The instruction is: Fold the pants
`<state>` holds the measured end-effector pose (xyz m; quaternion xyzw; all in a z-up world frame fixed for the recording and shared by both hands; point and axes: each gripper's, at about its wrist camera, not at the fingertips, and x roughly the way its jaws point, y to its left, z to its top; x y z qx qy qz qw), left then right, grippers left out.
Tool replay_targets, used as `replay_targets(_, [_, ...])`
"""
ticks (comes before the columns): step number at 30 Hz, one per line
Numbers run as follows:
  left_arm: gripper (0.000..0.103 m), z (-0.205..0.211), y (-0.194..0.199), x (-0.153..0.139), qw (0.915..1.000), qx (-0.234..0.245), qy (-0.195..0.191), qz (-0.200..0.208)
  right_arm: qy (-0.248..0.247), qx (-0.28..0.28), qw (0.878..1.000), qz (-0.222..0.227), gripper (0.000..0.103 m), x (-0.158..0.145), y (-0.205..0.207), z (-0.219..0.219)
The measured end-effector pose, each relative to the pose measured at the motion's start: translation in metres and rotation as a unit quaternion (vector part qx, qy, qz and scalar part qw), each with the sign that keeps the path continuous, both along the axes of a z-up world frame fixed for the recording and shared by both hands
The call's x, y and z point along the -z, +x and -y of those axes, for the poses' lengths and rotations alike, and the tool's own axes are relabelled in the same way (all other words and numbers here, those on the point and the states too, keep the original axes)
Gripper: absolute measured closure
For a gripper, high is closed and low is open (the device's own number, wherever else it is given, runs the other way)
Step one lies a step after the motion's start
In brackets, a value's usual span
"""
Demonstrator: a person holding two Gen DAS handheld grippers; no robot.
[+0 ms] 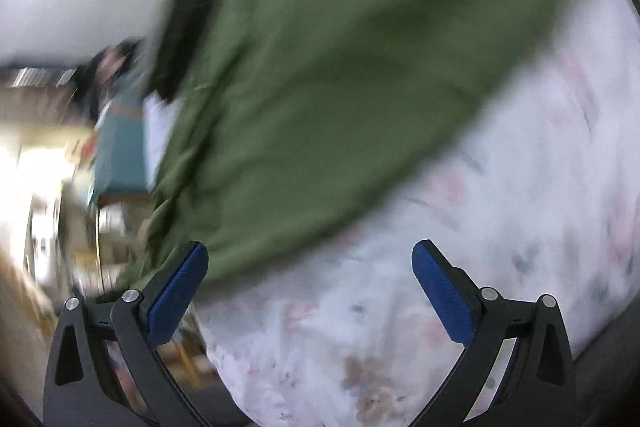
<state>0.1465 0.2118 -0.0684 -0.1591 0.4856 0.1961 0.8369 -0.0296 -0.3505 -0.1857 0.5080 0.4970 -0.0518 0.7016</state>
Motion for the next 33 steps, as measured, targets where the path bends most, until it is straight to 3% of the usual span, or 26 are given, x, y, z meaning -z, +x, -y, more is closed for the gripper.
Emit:
replay_targets(2, [0.098, -0.002, 0.000, 0.003, 1.0000, -0.006, -0.008, -0.001, -0.003, 0.054, 0.998, -0.020, 0.000, 0.018, -0.006, 0.022])
replay_targets(5, [0.098, -0.005, -0.001, 0.007, 0.9999, -0.005, -0.009, -0.002, 0.023, 0.131, 0.991, 0.000, 0.000, 0.021, -0.006, 0.065])
replay_targets(8, [0.098, -0.007, -0.004, 0.010, 0.9999, -0.006, -0.014, -0.005, -0.038, 0.189, 0.981, 0.008, 0.002, 0.008, -0.004, 0.119])
replay_targets(11, [0.098, -0.008, -0.005, 0.012, 0.9998, -0.007, -0.018, -0.005, -0.023, 0.264, 0.964, 0.023, 0.005, 0.006, -0.012, 0.170])
replay_targets(13, [0.098, -0.007, -0.005, 0.012, 0.9998, -0.005, -0.019, -0.004, -0.061, 0.293, 0.954, 0.024, 0.013, -0.004, -0.016, 0.195])
replay_targets(14, [0.098, -0.008, -0.005, 0.012, 0.9998, -0.005, -0.017, -0.005, -0.098, 0.304, 0.947, 0.015, 0.020, -0.012, -0.017, 0.211])
replay_targets(16, [0.098, -0.008, -0.005, 0.014, 0.9998, -0.004, -0.016, -0.007, -0.116, 0.321, 0.940, -0.002, 0.040, -0.018, -0.019, 0.227])
replay_targets(19, [0.098, -0.010, -0.006, 0.019, 0.9997, -0.007, -0.017, -0.018, -0.131, 0.333, 0.934, -0.009, 0.102, -0.026, -0.025, 0.244])
replay_targets(22, [0.098, -0.012, -0.008, 0.019, 0.9993, -0.012, -0.001, -0.035, -0.194, 0.315, 0.928, 0.044, 0.102, -0.071, -0.014, 0.233])
replay_targets(27, [0.098, -0.018, -0.009, 0.017, 0.9988, -0.012, -0.013, -0.045, -0.217, 0.317, 0.917, 0.108, 0.103, -0.142, 0.013, 0.227])
replay_targets(29, [0.099, -0.024, -0.013, 0.014, 0.9977, -0.007, -0.039, -0.055, -0.218, 0.317, 0.913, 0.132, 0.103, -0.173, 0.019, 0.225])
replay_targets(30, [0.099, -0.032, -0.019, 0.006, 0.9957, -0.017, -0.075, -0.051, -0.214, 0.319, 0.912, 0.146, 0.103, -0.184, 0.021, 0.225])
replay_targets(31, [0.099, -0.033, -0.021, 0.000, 0.9962, -0.010, -0.076, -0.042, -0.245, 0.310, 0.904, 0.162, 0.103, -0.209, 0.023, 0.218])
replay_targets(32, [0.099, -0.033, -0.021, -0.007, 0.9981, 0.004, -0.051, -0.033, -0.285, 0.295, 0.899, 0.154, 0.103, -0.220, 0.027, 0.216])
replay_targets(33, [0.099, -0.036, -0.018, -0.005, 0.9977, -0.001, -0.053, -0.042, -0.312, 0.276, 0.898, 0.144, 0.103, -0.225, 0.038, 0.214])
